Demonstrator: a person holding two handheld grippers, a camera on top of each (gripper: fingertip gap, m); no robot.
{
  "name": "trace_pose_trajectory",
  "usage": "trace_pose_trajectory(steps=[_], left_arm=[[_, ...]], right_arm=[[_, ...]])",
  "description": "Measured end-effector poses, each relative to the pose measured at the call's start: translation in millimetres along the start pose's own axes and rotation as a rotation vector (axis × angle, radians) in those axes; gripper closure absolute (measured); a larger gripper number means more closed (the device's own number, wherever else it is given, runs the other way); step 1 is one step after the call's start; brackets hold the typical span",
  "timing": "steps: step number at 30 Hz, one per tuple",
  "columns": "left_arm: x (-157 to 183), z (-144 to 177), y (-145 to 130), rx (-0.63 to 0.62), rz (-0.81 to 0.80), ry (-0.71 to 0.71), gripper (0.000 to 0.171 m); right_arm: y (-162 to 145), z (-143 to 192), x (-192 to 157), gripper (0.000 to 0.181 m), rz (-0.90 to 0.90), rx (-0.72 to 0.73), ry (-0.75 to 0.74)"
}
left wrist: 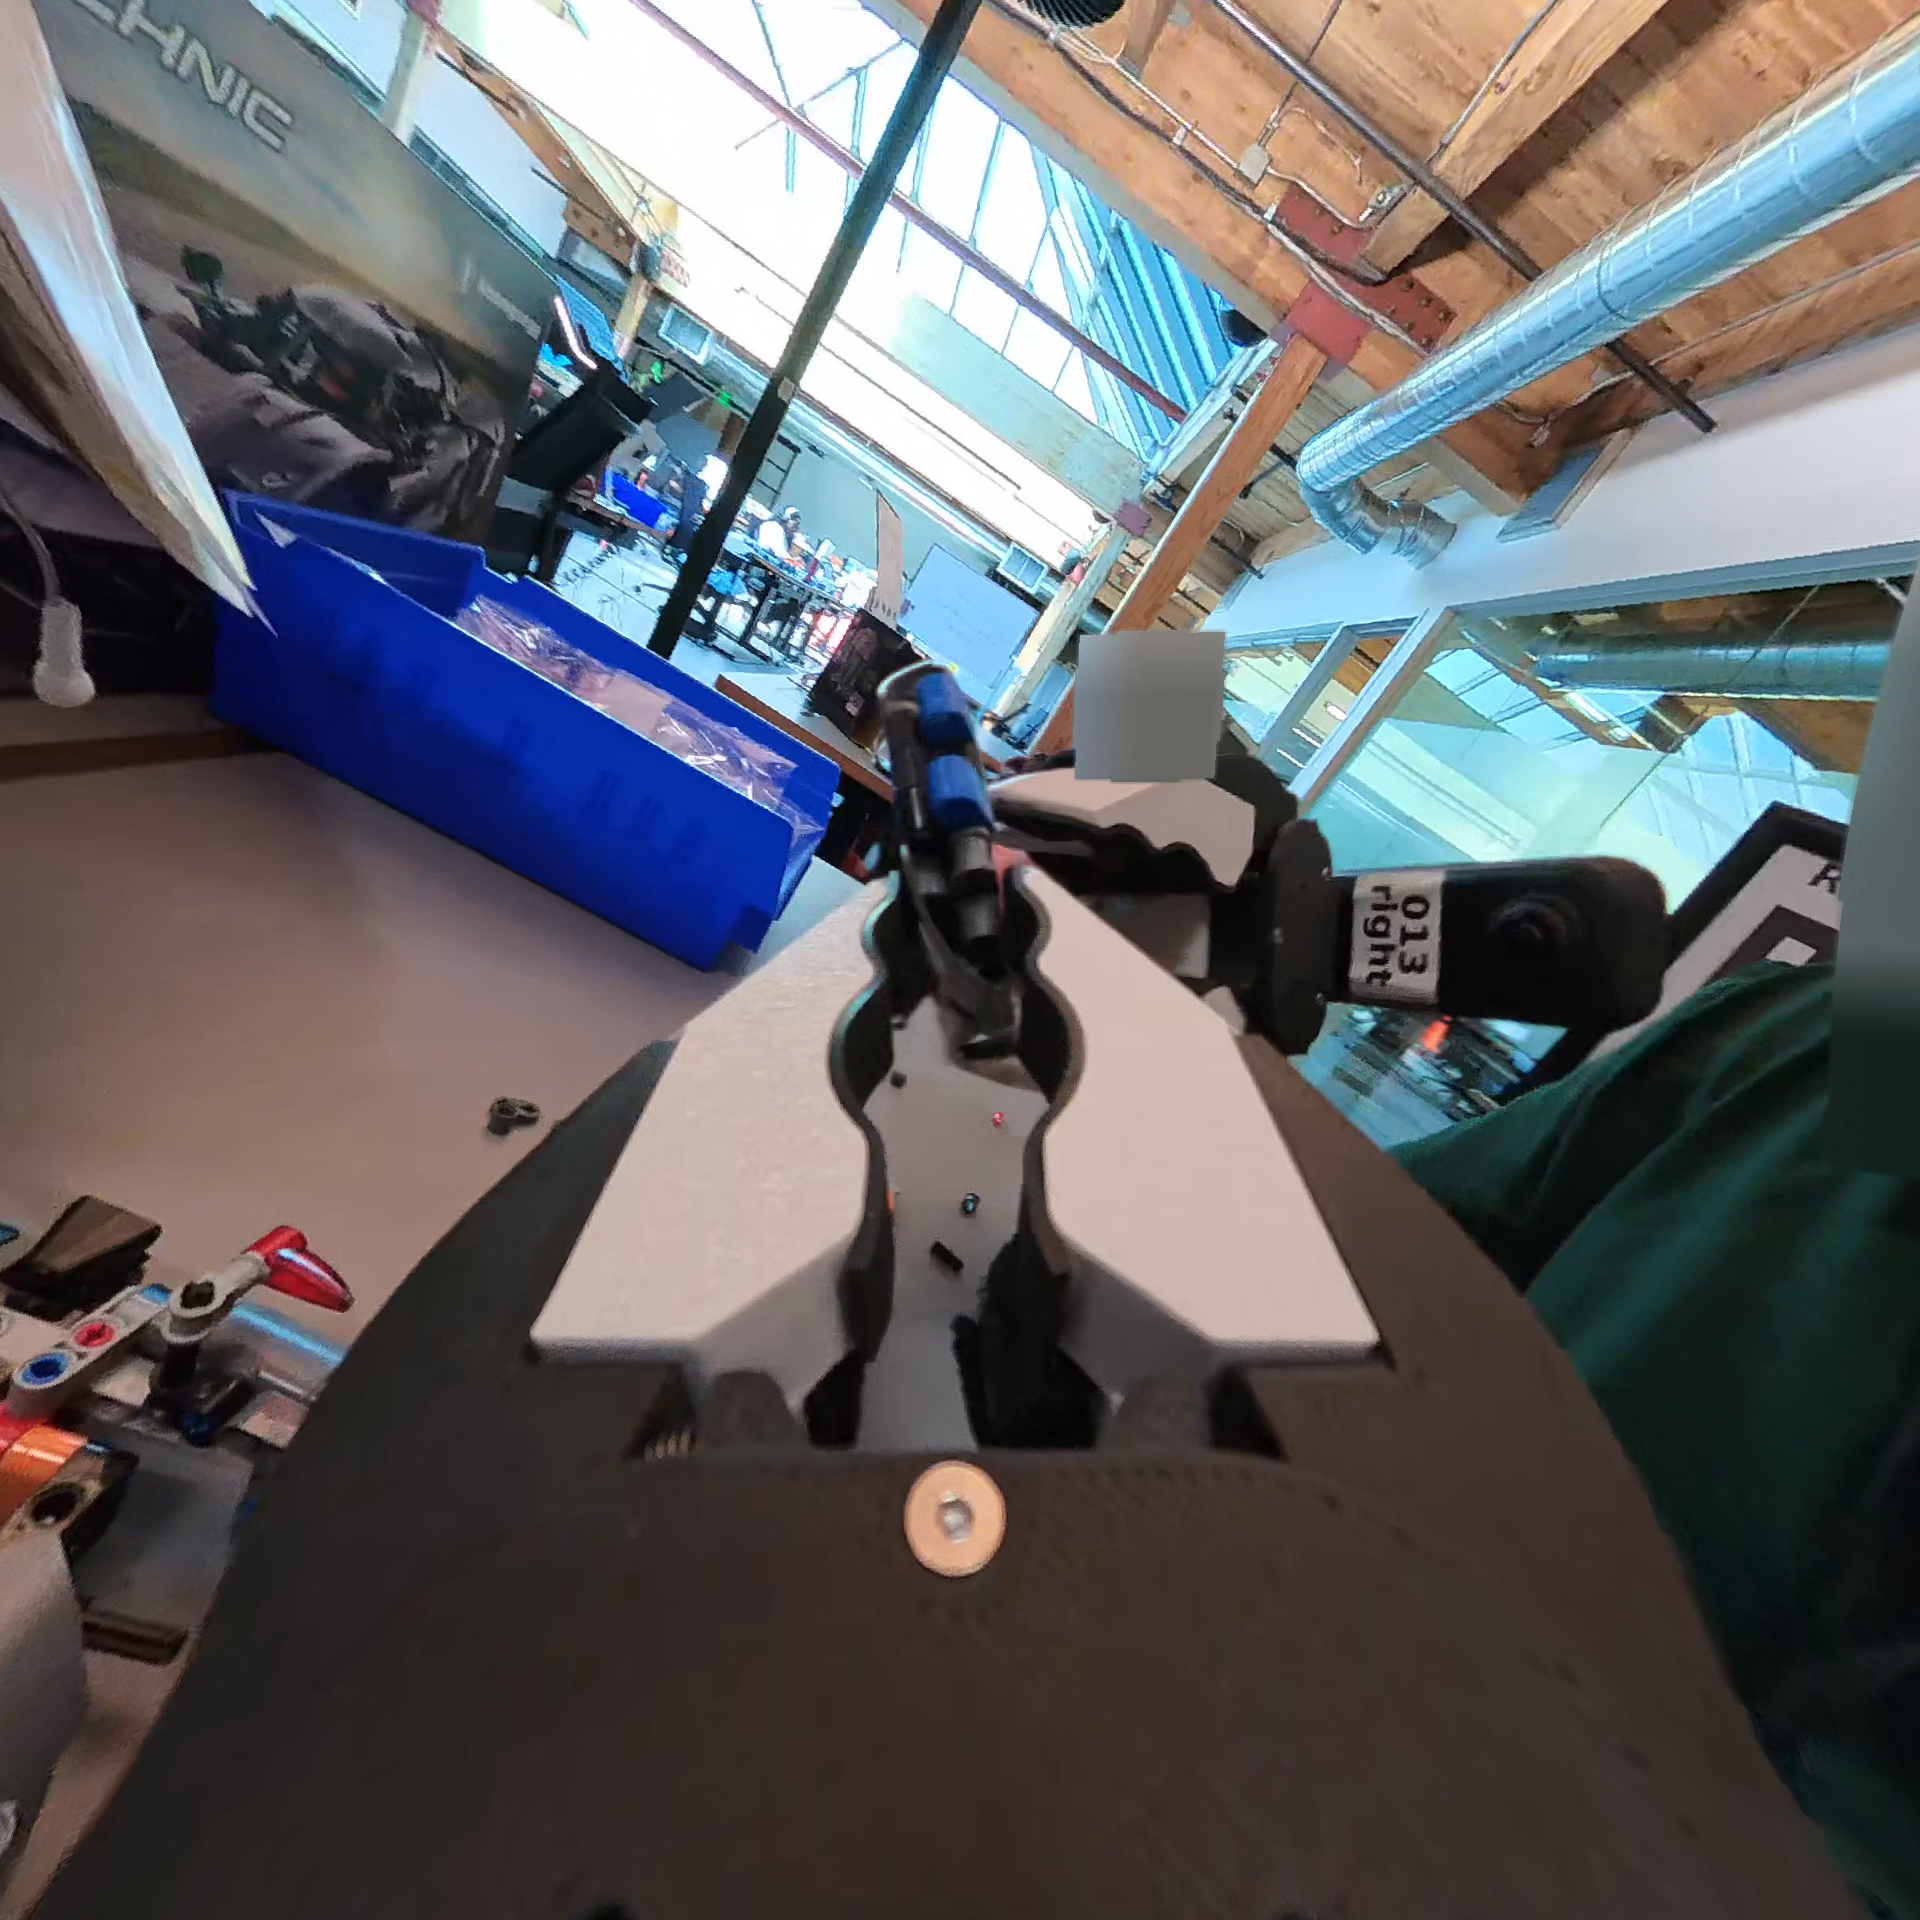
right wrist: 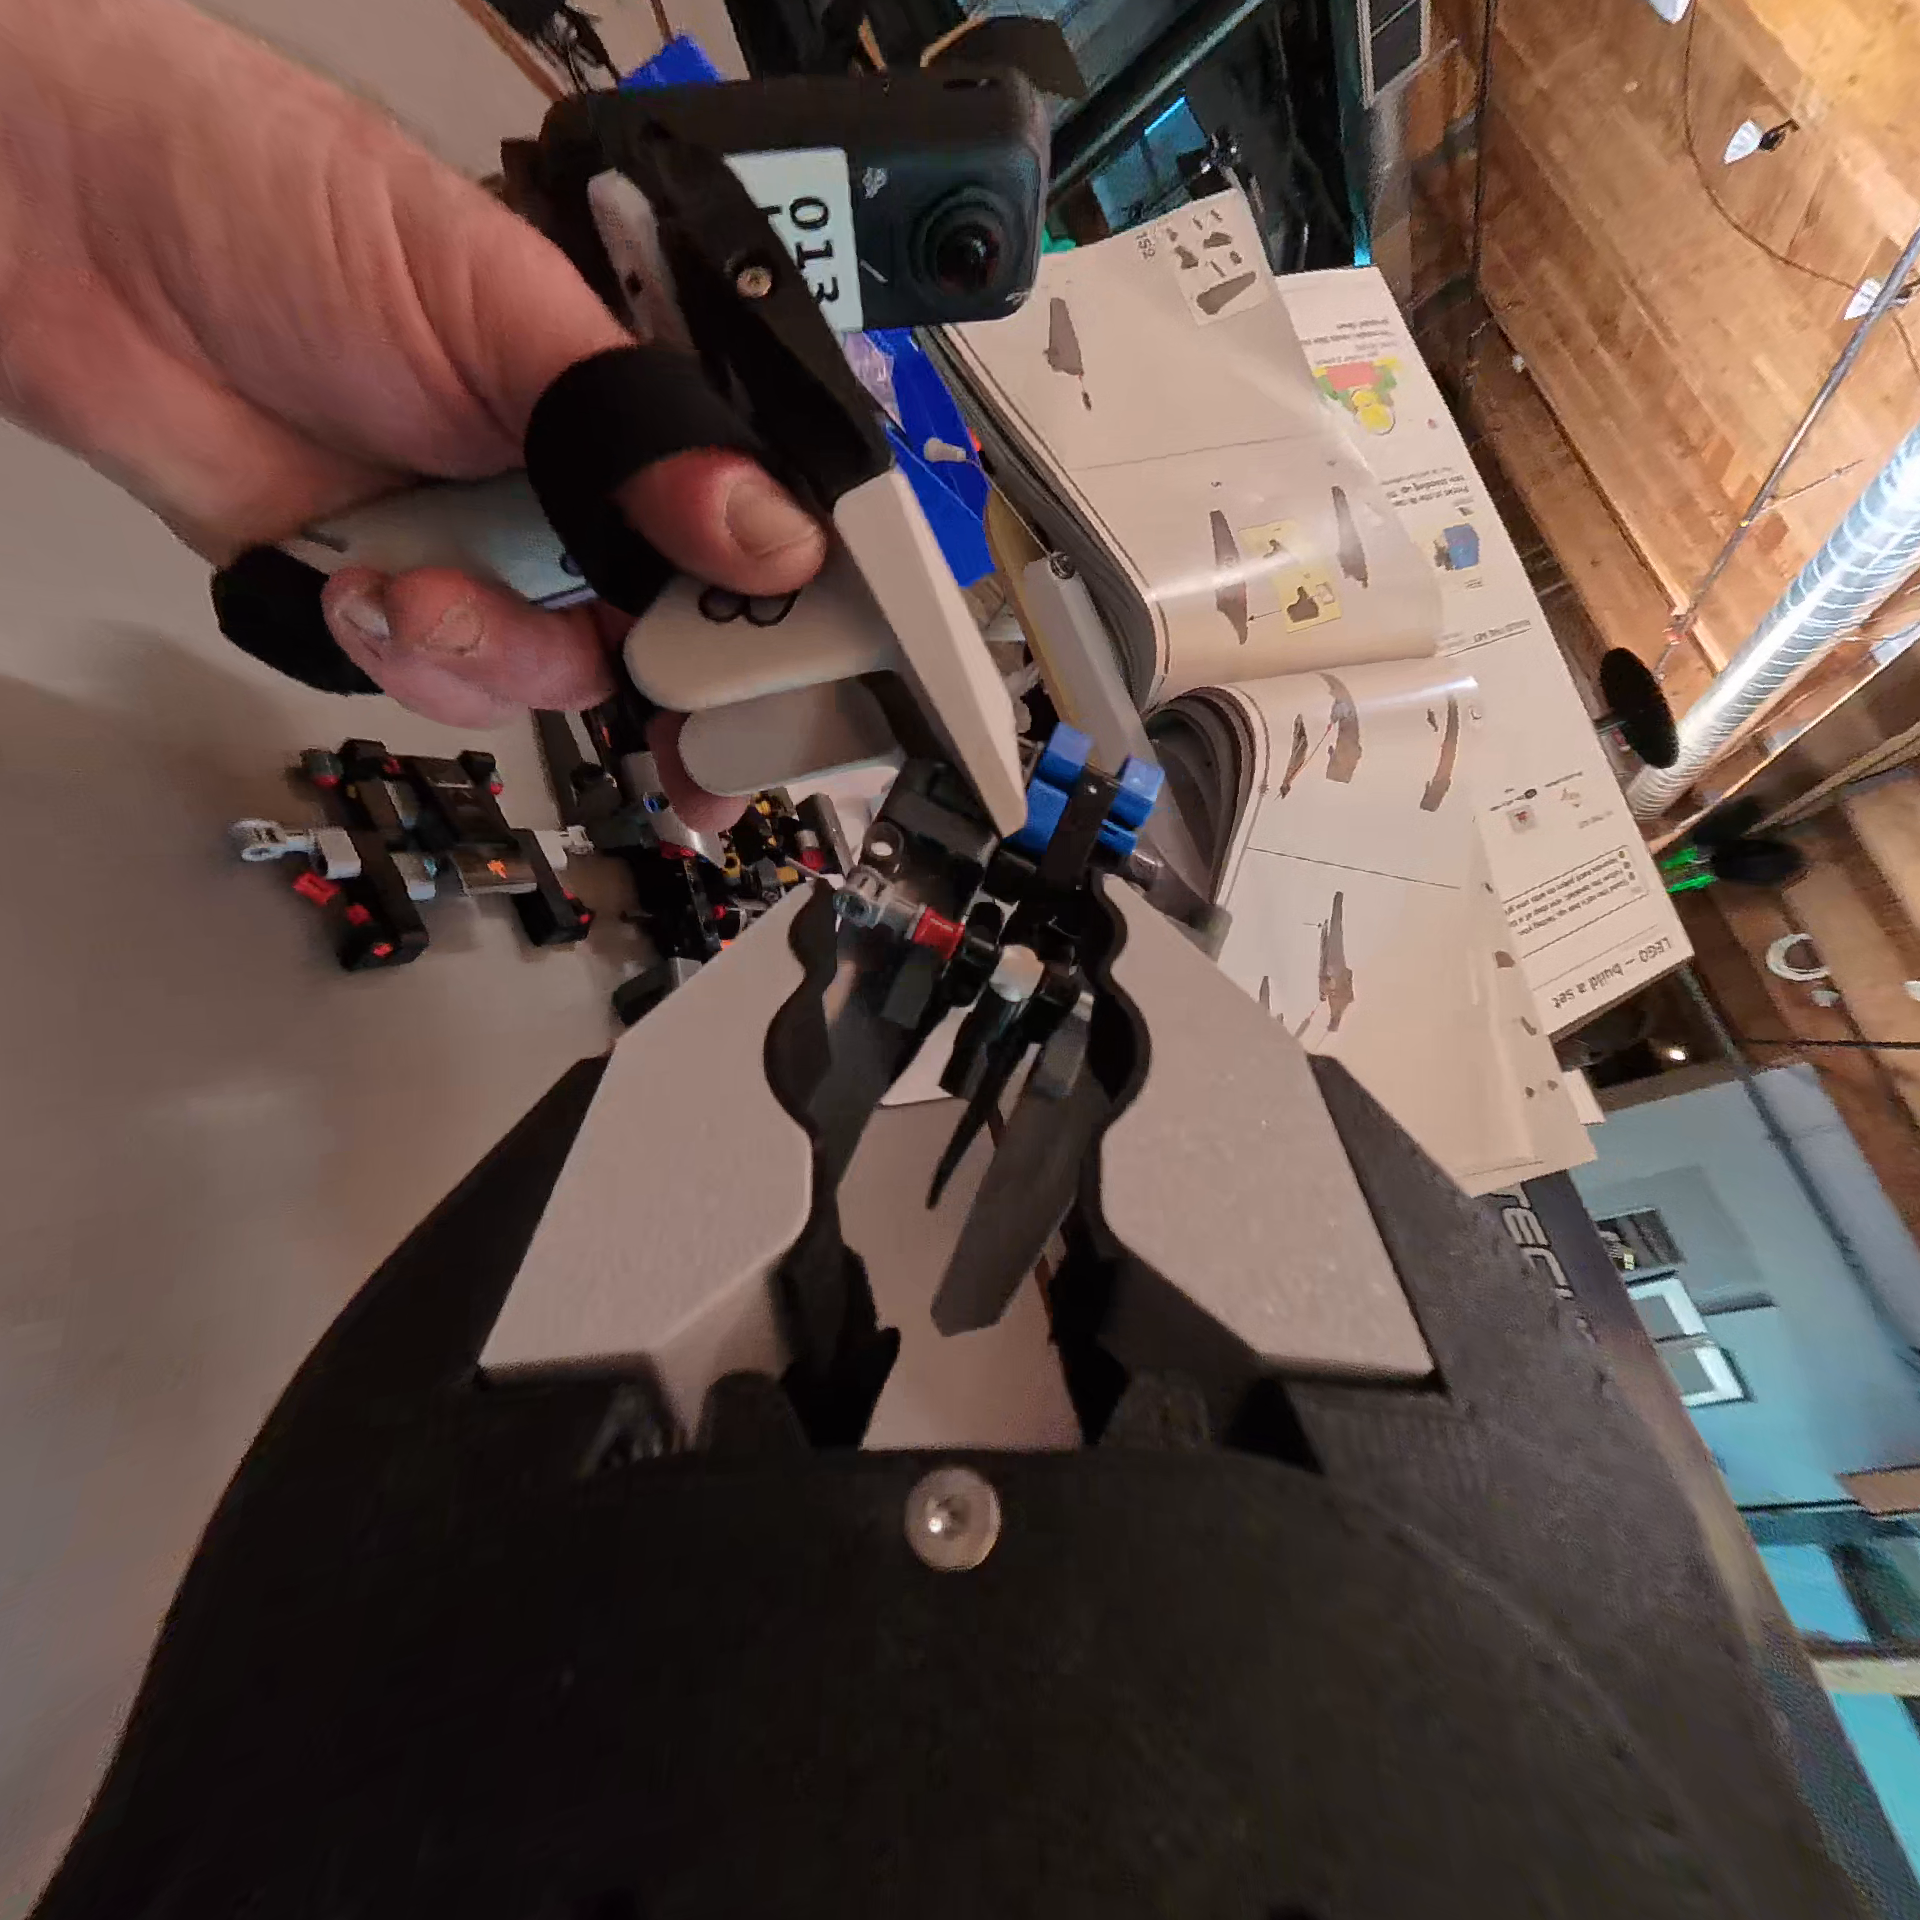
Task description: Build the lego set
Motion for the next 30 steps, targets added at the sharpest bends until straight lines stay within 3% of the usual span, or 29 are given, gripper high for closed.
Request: trace_pose_trajectory(steps=[6,9,12,17,21,24,26,30], left_arm=[[-2,1,0,-0.015,-0.021,0.012,0.159],[-2,3,0,-0.06,-0.041,0.025,0.159],[1,5,3,-0.103,-0.066,0.009,0.159],[8,0,-5,-0.238,-0.12,-0.017,0.159],[12,-3,-2,-0.212,-0.184,0.003,0.153],[19,1,8,-0.166,-0.397,0.093,0.127],[30,1,11,-0.184,-0.613,0.158,0.128],[45,-6,4,-0.271,-0.851,0.194,0.132]], right_arm=[[4,11,8,0.134,-0.111,0.095,0.077],[-3,27,32,0.135,-0.324,0.187,0.061],[-31,25,44,0.131,-0.539,0.091,0.075],[-47,15,33,0.169,-0.914,0.186,0.347],[-56,14,36,0.17,-1.122,0.242,0.383],[-65,15,42,0.172,-1.309,0.282,0.367],[-72,15,43,0.172,-1.37,0.296,0.36],[-77,13,41,0.173,-1.394,0.269,0.349]])
Point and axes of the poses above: each gripper's, where its closed fingertips meet, z back along the fingers, y out of its top, x = y × z across the jaws, the point moved 9 cm from there along z, back along the fingers, and after that the axes turned 10 degrees about x, right-handed, at the moved point
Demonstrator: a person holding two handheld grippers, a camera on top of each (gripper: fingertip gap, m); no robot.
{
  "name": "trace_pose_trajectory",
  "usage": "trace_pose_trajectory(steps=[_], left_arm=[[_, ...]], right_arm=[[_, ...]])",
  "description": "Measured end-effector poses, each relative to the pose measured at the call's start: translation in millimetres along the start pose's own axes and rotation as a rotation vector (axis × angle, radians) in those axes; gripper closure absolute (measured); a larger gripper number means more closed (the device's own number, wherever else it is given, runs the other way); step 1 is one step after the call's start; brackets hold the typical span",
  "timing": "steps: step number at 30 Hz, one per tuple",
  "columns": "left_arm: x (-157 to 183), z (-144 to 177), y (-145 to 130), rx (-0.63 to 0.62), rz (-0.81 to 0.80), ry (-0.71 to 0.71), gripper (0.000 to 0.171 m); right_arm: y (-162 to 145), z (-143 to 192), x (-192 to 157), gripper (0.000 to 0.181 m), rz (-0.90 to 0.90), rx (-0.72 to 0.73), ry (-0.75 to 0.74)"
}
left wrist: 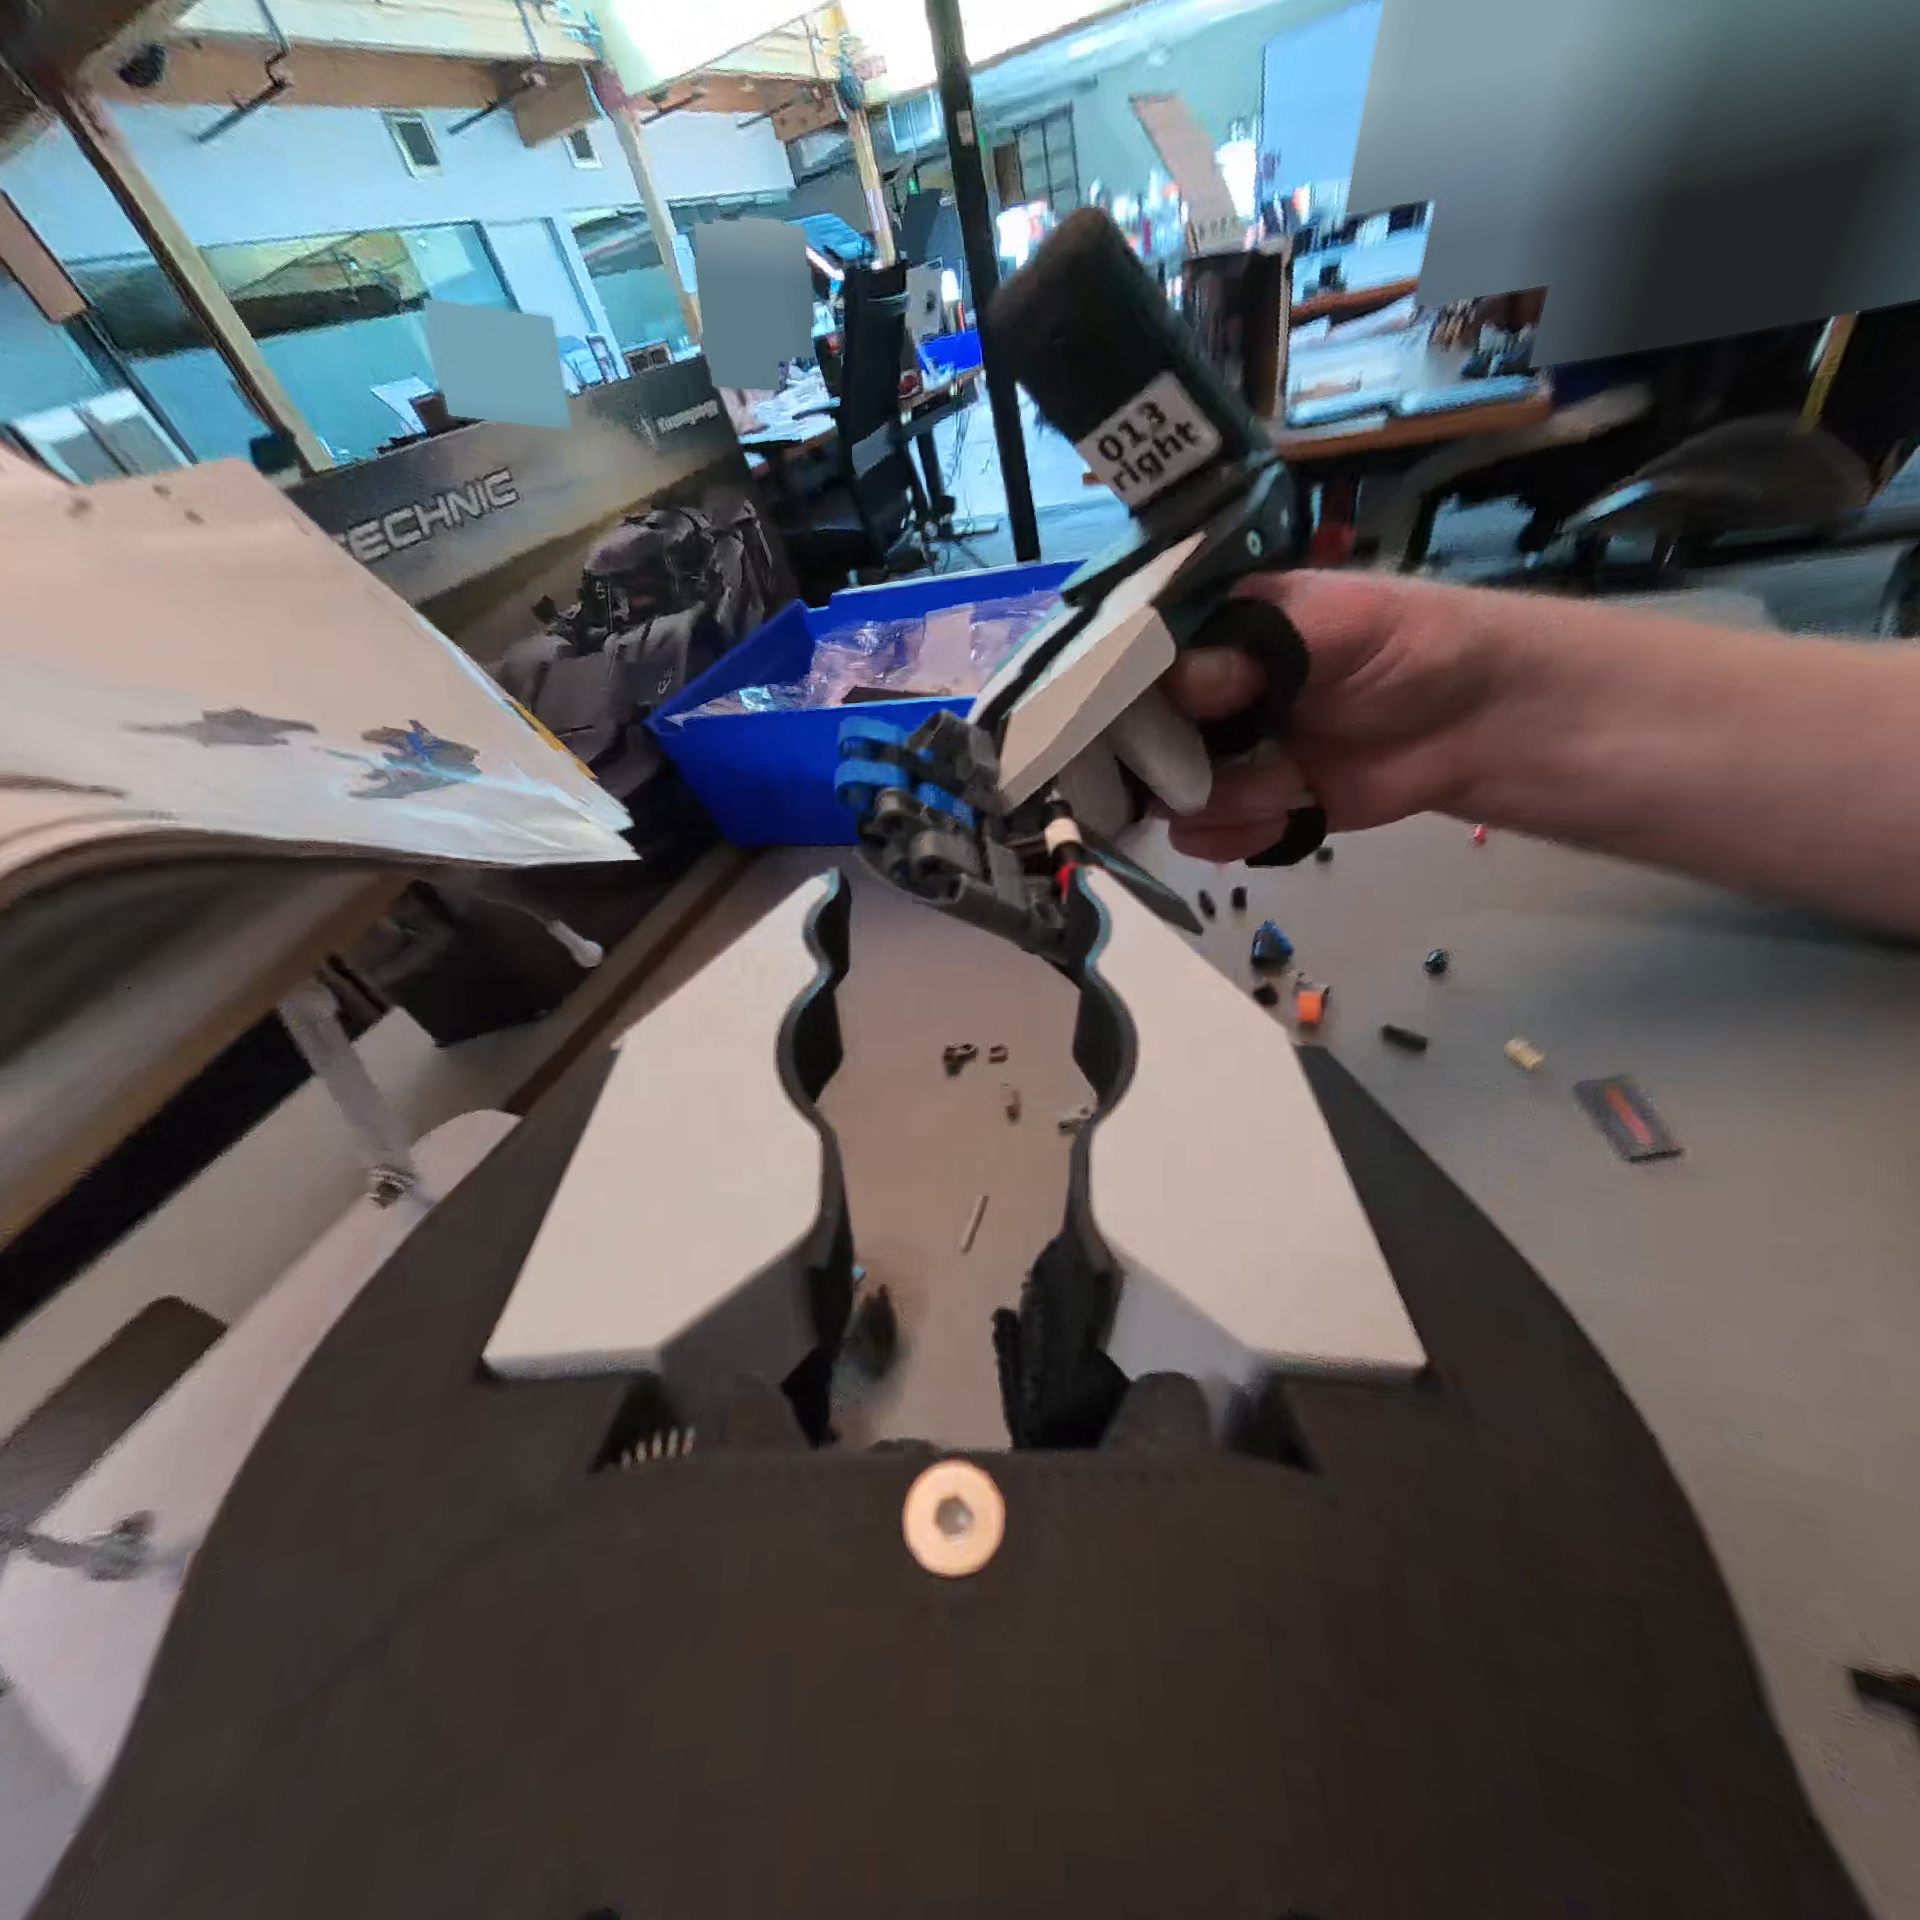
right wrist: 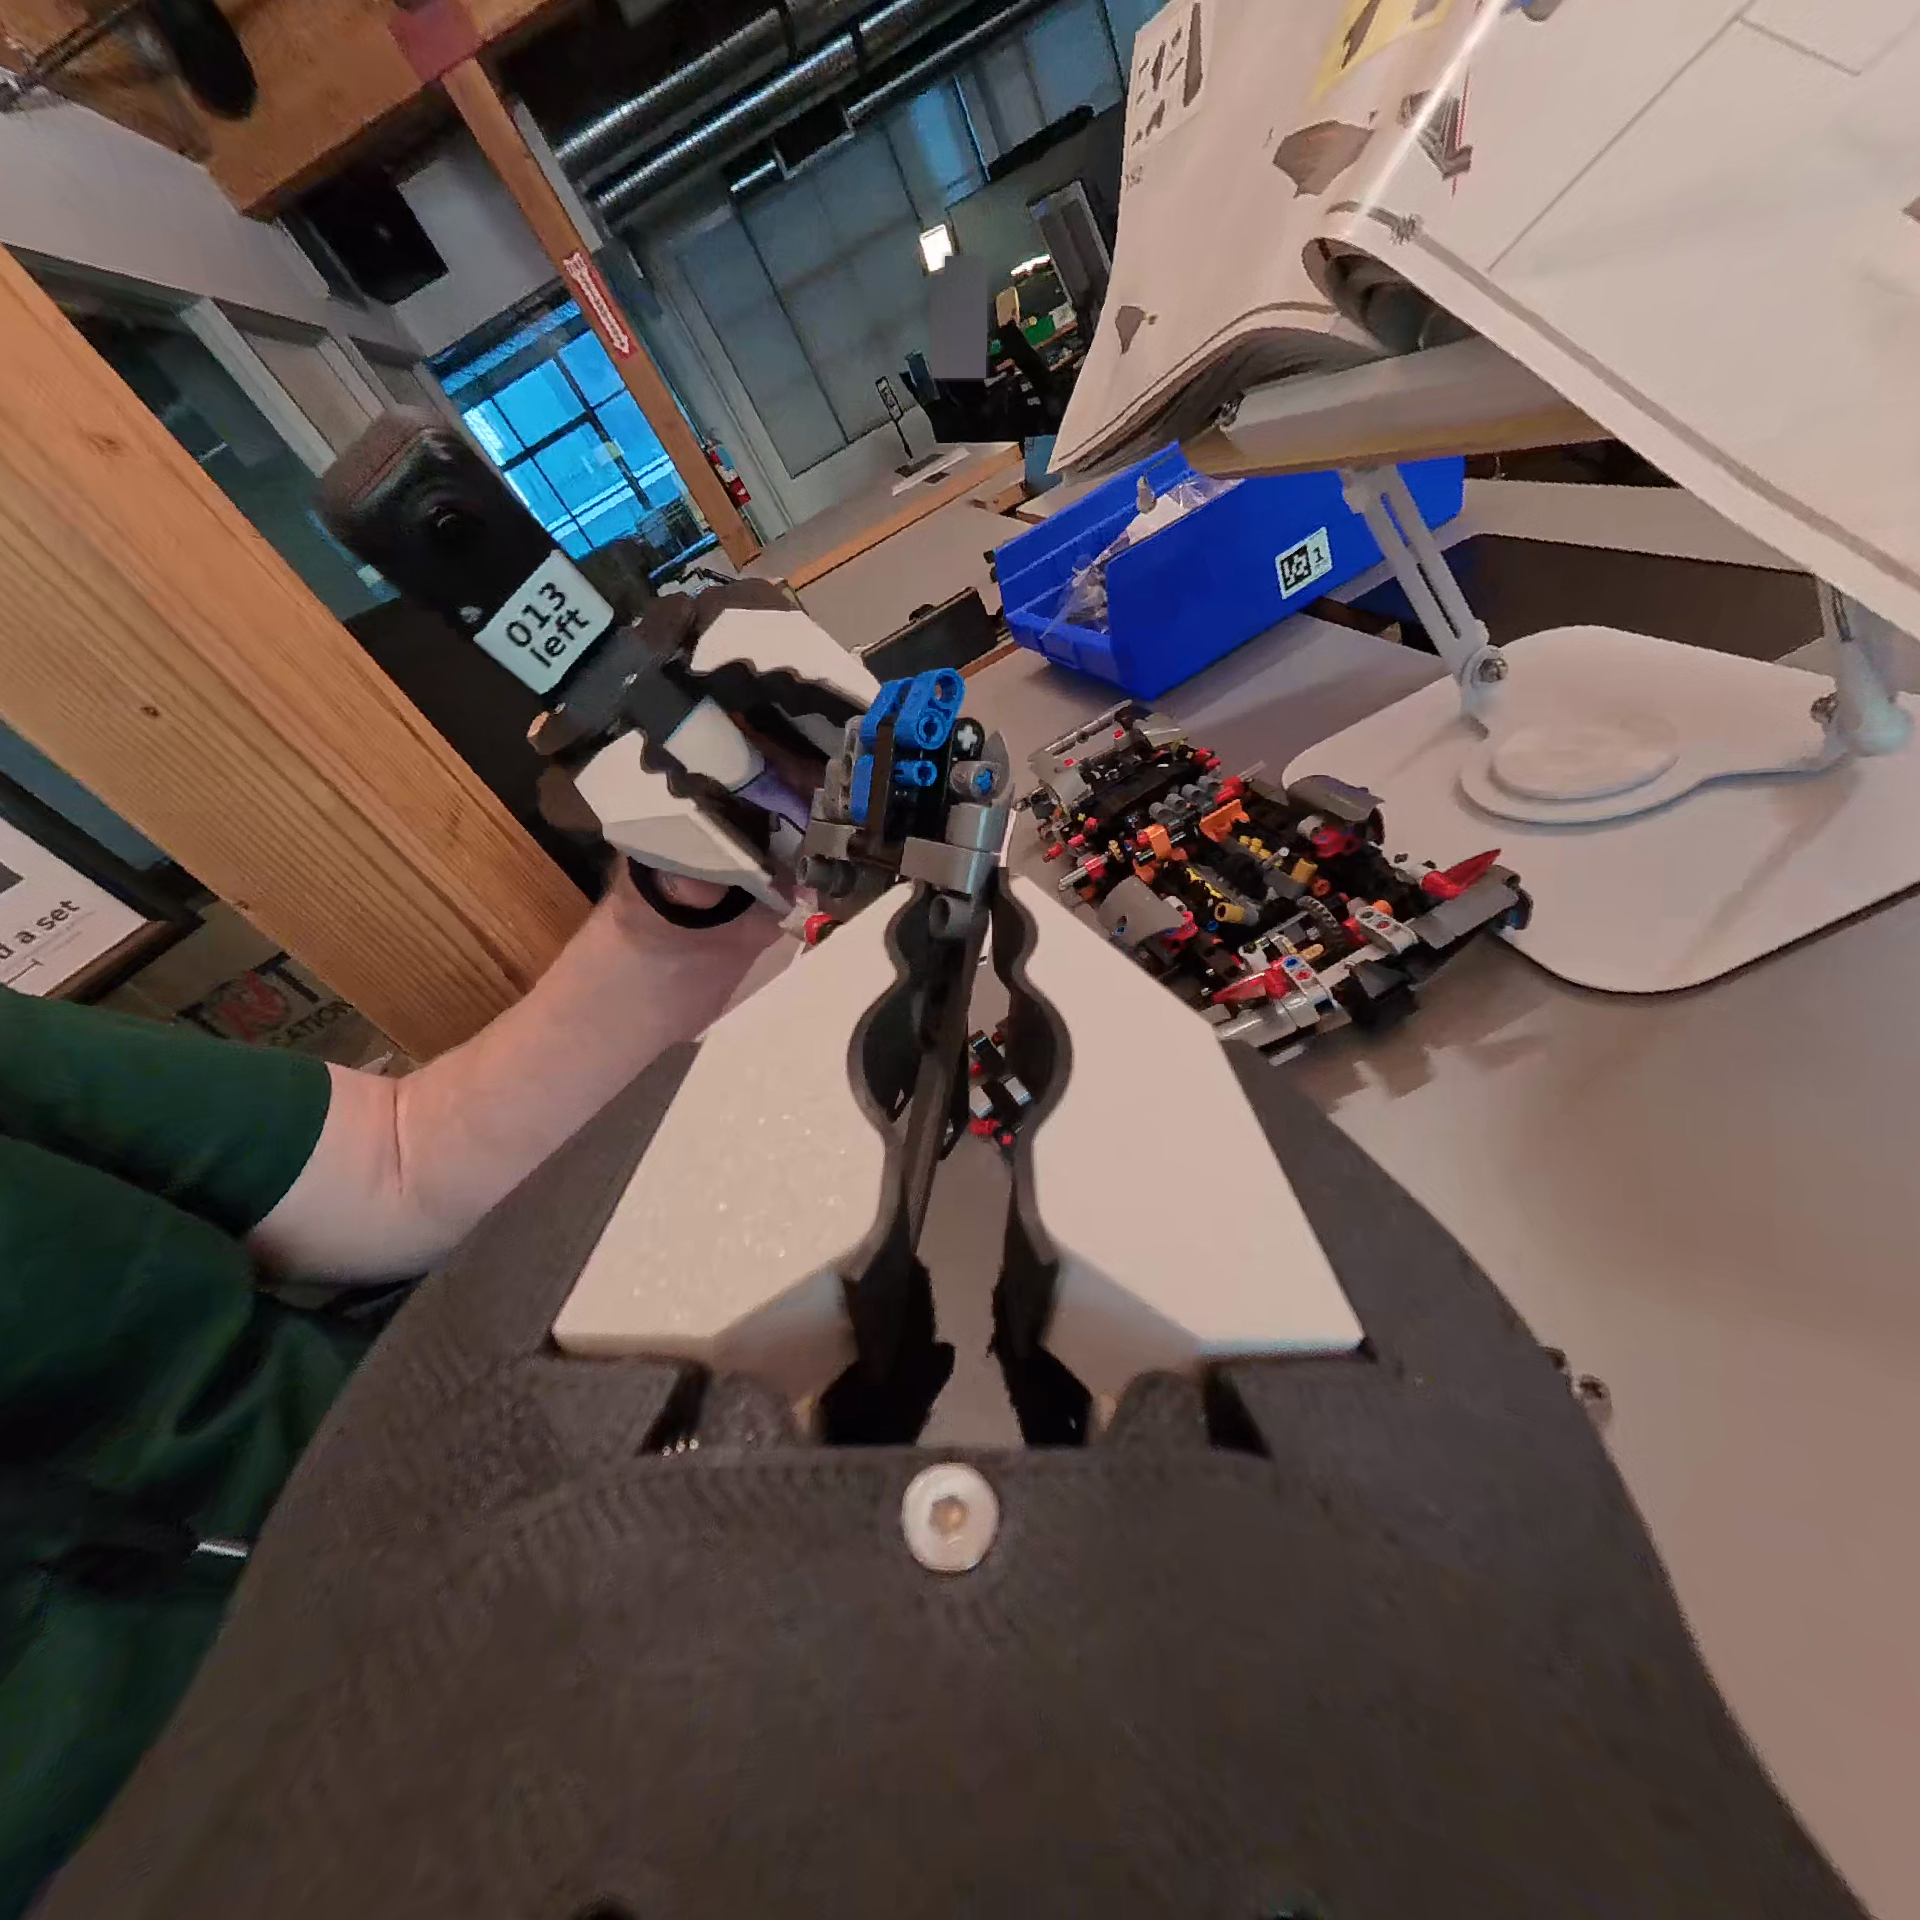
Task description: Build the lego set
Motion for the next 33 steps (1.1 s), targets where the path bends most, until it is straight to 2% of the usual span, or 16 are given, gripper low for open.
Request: trace_pose_trajectory(steps=[4,8,14,21,33], left_arm=[[5,-4,-3,-0.069,-0.1,0.025,0.138],[6,-7,-5,-0.161,-0.256,0.132,0.138],[10,-16,-15,-0.303,-0.376,0.178,0.144],[14,-23,-22,-0.388,-0.481,0.218,0.149],[16,-31,-24,-0.418,-0.517,0.249,0.15]], right_arm=[[-4,-3,1,0.173,-0.012,-0.028,-0.014],[-3,-6,-1,0.174,0.091,-0.054,-0.132],[-4,-12,-8,0.174,0.186,-0.099,-0.241],[-6,-13,-8,0.173,0.195,-0.115,-0.268],[-6,-10,-3,0.173,0.176,-0.106,-0.284]])
Point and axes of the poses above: each gripper's, where its closed fingertips meet, z back along the fingers, y out of its top, x = y × z across the jaws, the point moved 9 cm from there along z, back along the fingers, and after that the axes turned 10 degrees about x, right-handed, at the moved point
